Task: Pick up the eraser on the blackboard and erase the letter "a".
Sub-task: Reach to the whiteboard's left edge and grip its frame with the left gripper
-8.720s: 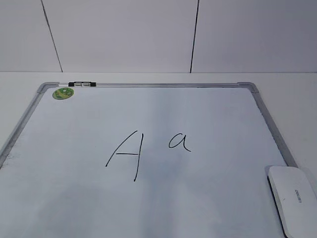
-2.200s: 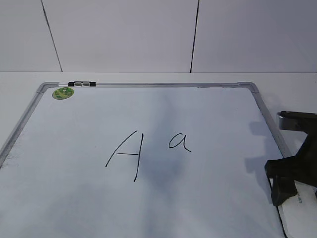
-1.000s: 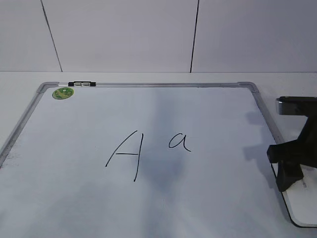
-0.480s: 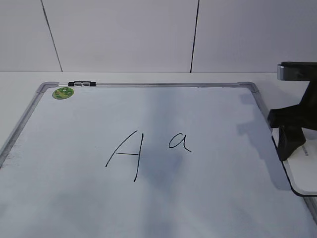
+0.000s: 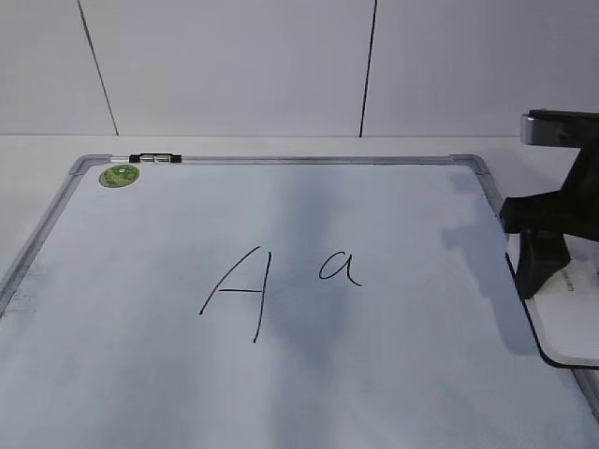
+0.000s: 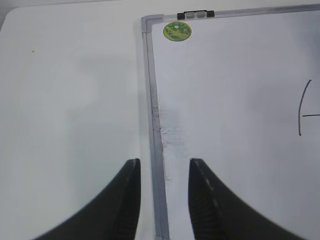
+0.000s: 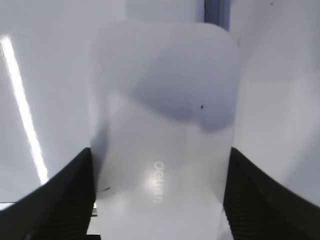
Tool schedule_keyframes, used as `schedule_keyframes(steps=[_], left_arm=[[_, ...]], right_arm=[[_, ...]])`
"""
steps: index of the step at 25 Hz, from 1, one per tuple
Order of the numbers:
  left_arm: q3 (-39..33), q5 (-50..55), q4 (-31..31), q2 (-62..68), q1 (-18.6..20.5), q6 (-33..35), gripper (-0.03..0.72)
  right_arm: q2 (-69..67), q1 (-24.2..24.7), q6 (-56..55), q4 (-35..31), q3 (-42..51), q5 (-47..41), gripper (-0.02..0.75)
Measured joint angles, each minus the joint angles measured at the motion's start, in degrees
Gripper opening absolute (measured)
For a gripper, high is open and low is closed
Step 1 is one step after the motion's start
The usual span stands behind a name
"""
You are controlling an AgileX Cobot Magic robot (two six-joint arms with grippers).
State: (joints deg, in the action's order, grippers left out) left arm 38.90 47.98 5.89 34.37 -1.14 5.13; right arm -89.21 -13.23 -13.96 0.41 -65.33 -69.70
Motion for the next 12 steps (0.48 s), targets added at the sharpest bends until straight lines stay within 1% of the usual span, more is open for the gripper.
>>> schedule_keyframes(steps=[4, 12], left_arm=[[4.6, -0.7, 0.3, 12.0, 0.0, -0.2, 0.245], [12.8, -0.6, 1.6, 32.5, 0.0, -0.3, 0.245]], right_arm=[[0.0, 0.0, 0.1, -1.7, 0.0, 0.0, 0.536], [0.0, 0.0, 0.3, -1.9, 0.0, 0.0, 0.536]])
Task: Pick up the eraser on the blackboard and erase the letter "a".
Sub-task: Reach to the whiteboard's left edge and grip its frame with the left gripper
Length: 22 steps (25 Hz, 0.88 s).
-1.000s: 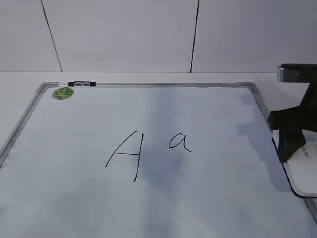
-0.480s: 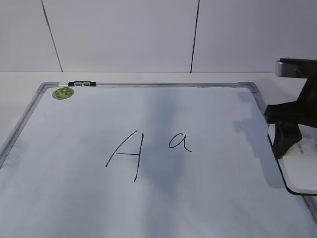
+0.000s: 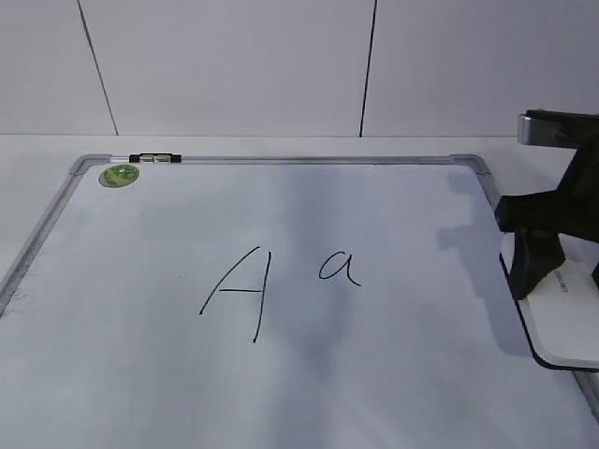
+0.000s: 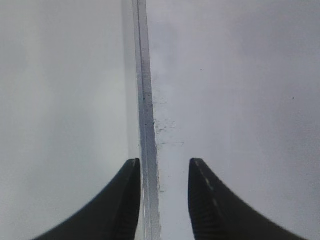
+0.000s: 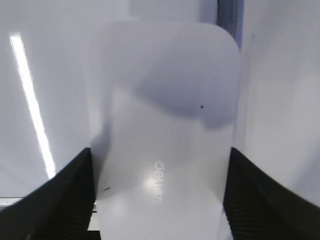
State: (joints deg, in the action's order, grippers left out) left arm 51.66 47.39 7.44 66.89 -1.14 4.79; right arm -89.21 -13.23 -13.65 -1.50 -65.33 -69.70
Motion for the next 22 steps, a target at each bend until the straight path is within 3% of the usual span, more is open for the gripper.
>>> schedule_keyframes(steps=[10, 22], left_arm=[[8.1, 1.1, 0.1, 17.6, 0.0, 0.0, 0.245], [8.4, 0.1, 0.1, 28.9, 0.0, -0.1, 0.245]], right_arm=[[0.0, 0.0, 0.1, -0.2, 0.0, 0.0, 0.536], [0.0, 0.0, 0.1, -0.2, 0.0, 0.0, 0.536]])
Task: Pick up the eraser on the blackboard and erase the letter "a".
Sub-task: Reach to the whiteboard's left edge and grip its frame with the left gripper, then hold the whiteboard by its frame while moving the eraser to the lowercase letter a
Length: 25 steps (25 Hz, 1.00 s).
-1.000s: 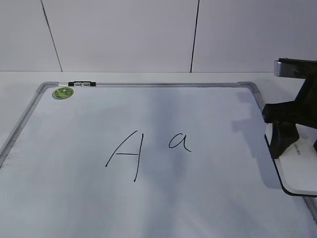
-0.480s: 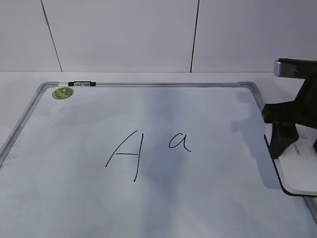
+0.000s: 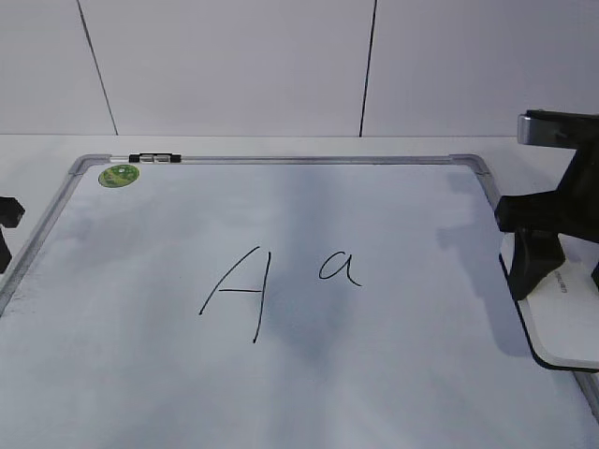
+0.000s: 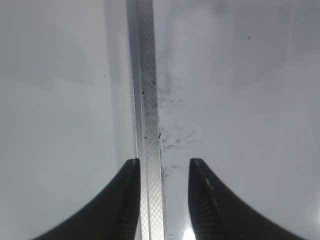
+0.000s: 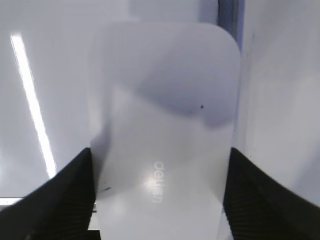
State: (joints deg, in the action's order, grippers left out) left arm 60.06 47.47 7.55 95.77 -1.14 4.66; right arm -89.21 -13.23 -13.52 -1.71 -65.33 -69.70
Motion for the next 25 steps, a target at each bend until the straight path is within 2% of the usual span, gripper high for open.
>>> schedule_keyframes(steps=[11, 25], left_arm=[[0.2, -1.9, -2.9, 4.5, 0.0, -2.9, 0.245], [0.5, -3.5, -3.1, 7.5, 1.7, -4.7, 0.245]], right_arm=[[0.0, 0.0, 0.0, 0.0, 0.0, -0.1, 0.536], [0.0, 0.0, 0.7, -0.2, 0.0, -0.1, 0.536]])
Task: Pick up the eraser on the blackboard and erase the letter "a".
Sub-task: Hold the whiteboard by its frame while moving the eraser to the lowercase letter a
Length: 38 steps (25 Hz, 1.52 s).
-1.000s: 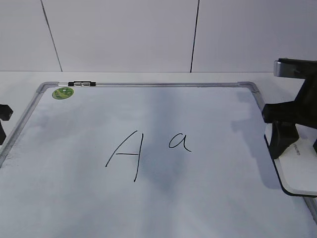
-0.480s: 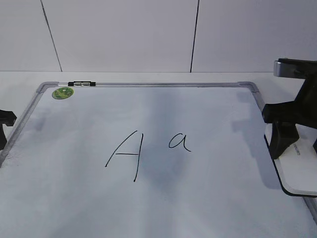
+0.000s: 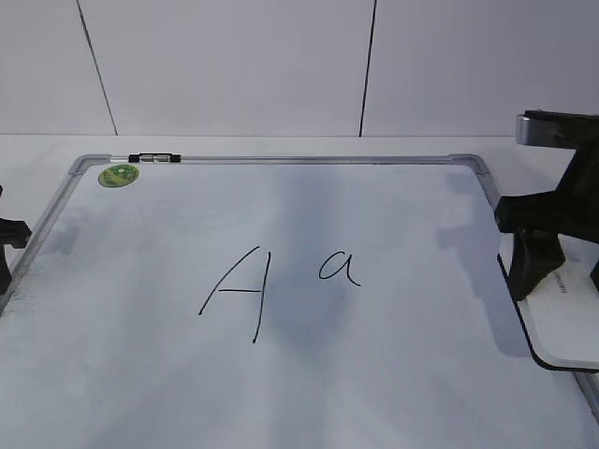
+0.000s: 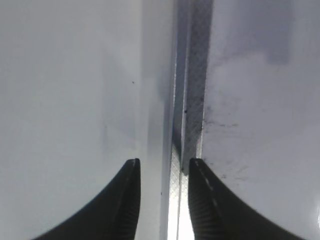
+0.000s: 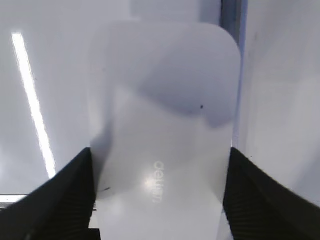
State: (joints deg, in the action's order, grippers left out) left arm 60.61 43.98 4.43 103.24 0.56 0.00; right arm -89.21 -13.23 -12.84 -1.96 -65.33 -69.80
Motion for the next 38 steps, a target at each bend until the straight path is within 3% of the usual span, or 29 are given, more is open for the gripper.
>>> schedule_keyframes(steps=[26, 38], left_arm=[[0.4, -0.3, 0.0, 1.9, 0.0, 0.0, 0.244], [1.0, 0.5, 0.7, 2.6, 0.0, 0.0, 0.164]], right_arm=[[0.0, 0.0, 0.1, -0.1, 0.0, 0.0, 0.536], [0.0, 0.0, 0.1, -0.2, 0.0, 0.0, 0.536]])
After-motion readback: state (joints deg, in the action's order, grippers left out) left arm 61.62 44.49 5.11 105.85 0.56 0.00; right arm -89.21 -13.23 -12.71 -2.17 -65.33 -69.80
